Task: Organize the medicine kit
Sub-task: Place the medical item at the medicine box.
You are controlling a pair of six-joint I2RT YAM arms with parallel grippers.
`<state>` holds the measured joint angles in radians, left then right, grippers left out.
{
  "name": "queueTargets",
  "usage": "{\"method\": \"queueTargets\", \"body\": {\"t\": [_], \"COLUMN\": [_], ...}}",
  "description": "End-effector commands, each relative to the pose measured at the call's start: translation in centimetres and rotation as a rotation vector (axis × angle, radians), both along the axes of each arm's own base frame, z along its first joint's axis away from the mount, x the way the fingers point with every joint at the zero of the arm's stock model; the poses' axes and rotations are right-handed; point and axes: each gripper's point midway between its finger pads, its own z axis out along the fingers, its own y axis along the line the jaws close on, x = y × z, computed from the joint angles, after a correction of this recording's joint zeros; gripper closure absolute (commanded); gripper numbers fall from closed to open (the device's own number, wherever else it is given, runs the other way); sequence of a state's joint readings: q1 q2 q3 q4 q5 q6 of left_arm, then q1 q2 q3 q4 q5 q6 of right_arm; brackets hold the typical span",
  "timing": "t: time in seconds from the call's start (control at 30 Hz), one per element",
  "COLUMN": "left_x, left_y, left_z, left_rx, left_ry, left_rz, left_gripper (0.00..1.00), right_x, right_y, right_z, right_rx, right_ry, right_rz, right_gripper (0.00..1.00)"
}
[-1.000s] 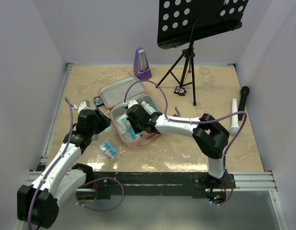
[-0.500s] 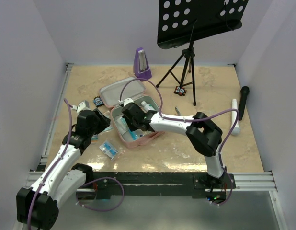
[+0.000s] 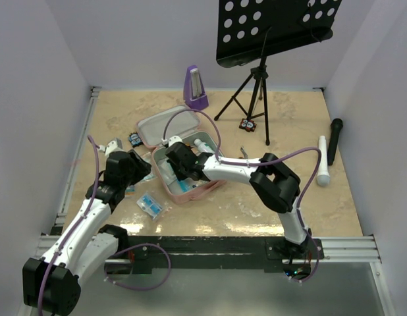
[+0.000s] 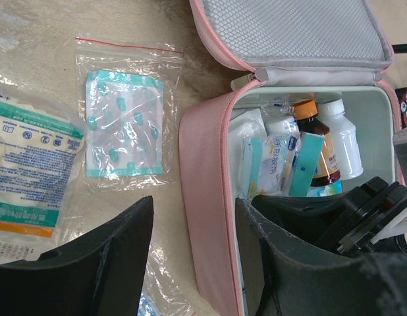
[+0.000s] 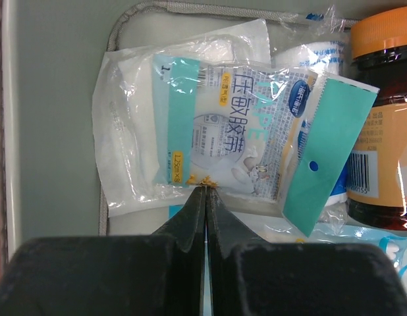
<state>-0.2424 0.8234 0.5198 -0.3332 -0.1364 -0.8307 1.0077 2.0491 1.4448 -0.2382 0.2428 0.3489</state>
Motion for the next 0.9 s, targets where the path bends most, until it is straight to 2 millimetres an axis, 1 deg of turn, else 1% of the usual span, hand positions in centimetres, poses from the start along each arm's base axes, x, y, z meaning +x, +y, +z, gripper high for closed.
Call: {"method": "queueTargets", "body": {"t": [0.0, 0.07, 0.13, 0.17, 0.23, 0.4, 0.5, 0.53, 0.63, 0.73, 0.8, 0.87], "left_x": [0.5, 0.4, 0.4, 0.3, 0.3, 0.4, 0.6, 0.6, 0.9, 1.3, 1.6, 1.8], "left_y": [0.6, 0.9, 1.2, 1.4, 1.8, 3.4, 4.1, 4.5, 5.4, 5.9, 6.2, 7.2], "left_z": [1.8, 2.1, 2.3, 2.4, 2.7, 4.8, 5.9, 5.9, 5.3, 4.6, 4.5, 4.5], "left_rx": [0.003, 0.014, 0.024, 0.029, 0.041, 0.08, 0.102, 0.12, 0.154, 0.156, 0.139, 0.123], "left_ry": [-0.033, -0.032, -0.031, -0.03, -0.031, -0.076, -0.1, -0.098, -0.054, -0.007, -0.004, -0.01], "left_rz": [0.038, 0.05, 0.063, 0.07, 0.091, 0.164, 0.193, 0.206, 0.247, 0.259, 0.267, 0.299], "left_gripper": [0.43, 0.43, 0.43, 0.43, 0.43, 0.42, 0.42, 0.42, 0.42, 0.43, 0.43, 0.43], "right_x": [1.6, 1.6, 1.2, 1.0, 0.5, -0.4, -0.9, -1.0, -1.6, -2.1, -2.2, -2.3], "right_y": [2.0, 1.5, 1.2, 1.1, 0.7, -1.0, -2.3, -2.7, -3.8, -4.7, -5.5, -6.2], "right_z": [4.3, 5.3, 6.3, 7.4, 8.7, 11.8, 12.6, 12.7, 12.5, 12.3, 12.7, 13.3], "right_rx": [0.106, 0.12, 0.143, 0.164, 0.184, 0.229, 0.245, 0.25, 0.265, 0.274, 0.277, 0.282], "right_ry": [-0.084, -0.1, -0.105, -0.115, -0.124, -0.172, -0.193, -0.198, -0.204, -0.206, -0.217, -0.232], "right_rz": [-0.009, -0.019, -0.015, -0.013, -0.01, -0.018, -0.034, -0.039, -0.054, -0.064, -0.077, -0.091], "right_gripper": [1.0, 1.0, 1.0, 1.0, 1.0, 0.84, 0.79, 0.78, 0.75, 0.74, 0.74, 0.73]}}
